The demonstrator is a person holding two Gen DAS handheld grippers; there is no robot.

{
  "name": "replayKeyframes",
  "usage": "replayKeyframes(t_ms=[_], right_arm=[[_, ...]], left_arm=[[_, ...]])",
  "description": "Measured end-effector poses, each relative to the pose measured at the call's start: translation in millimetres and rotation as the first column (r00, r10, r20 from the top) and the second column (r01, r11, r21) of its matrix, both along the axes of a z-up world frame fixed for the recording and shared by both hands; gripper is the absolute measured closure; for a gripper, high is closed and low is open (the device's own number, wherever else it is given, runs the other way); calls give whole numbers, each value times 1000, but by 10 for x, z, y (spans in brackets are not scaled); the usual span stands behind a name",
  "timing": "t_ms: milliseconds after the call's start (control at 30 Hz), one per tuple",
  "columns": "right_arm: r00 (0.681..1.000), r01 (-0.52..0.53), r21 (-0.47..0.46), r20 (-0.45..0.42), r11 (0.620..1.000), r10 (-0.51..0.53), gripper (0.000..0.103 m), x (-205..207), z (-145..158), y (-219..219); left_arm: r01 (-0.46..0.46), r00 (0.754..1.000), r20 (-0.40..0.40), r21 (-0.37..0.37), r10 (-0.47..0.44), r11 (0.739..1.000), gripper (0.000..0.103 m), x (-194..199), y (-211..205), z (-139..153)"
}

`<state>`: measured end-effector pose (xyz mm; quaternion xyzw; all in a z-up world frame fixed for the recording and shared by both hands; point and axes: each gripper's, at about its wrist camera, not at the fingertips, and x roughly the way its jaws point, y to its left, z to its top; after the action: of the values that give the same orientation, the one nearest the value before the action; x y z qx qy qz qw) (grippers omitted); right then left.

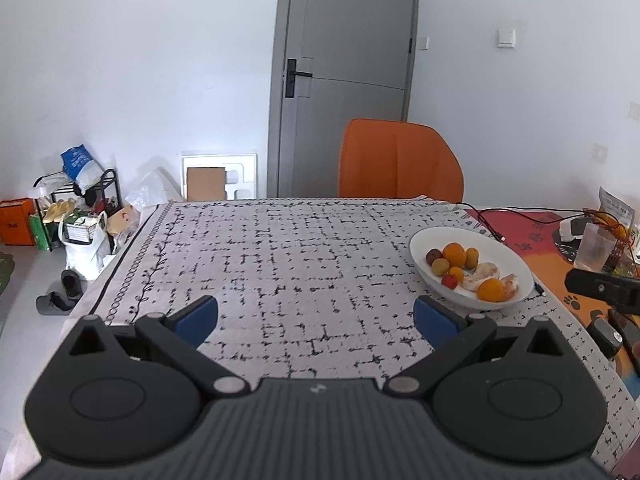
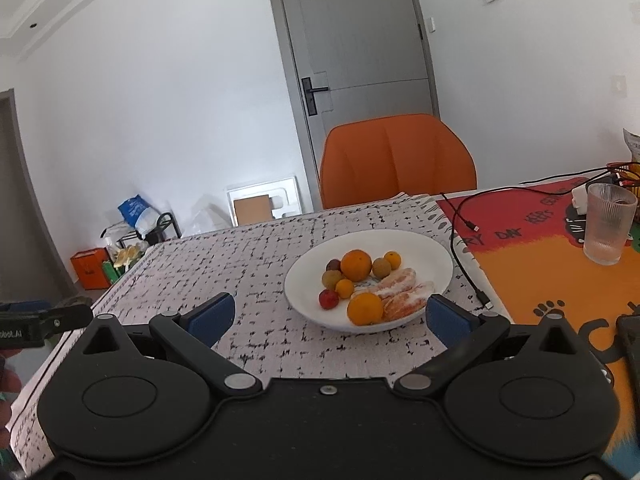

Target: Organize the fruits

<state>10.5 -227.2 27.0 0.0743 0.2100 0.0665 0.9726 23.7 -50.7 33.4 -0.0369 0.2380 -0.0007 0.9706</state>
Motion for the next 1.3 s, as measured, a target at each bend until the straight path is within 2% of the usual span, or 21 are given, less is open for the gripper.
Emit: replayKeyframes(t_ms=[200, 533, 800, 1300], right_arm=[[1000, -8, -20, -7, 1000, 8, 0, -111, -59, 82], [999, -34, -48, -42, 998, 32, 0, -109, -189, 218], [998, -57, -82, -35, 995, 54, 0, -138, -200, 321], [996, -82, -71, -37, 994, 79, 0, -137, -195, 334]], left_arm=[[-14, 1000, -14, 7, 14, 1000, 0, -107, 106, -109], [-54, 998, -32, 7, 54, 999, 0, -64, 271, -175], [-46, 998, -42, 19, 47, 999, 0, -71, 262, -219], [-30, 999, -43, 33, 32, 999, 0, -92, 228, -226]])
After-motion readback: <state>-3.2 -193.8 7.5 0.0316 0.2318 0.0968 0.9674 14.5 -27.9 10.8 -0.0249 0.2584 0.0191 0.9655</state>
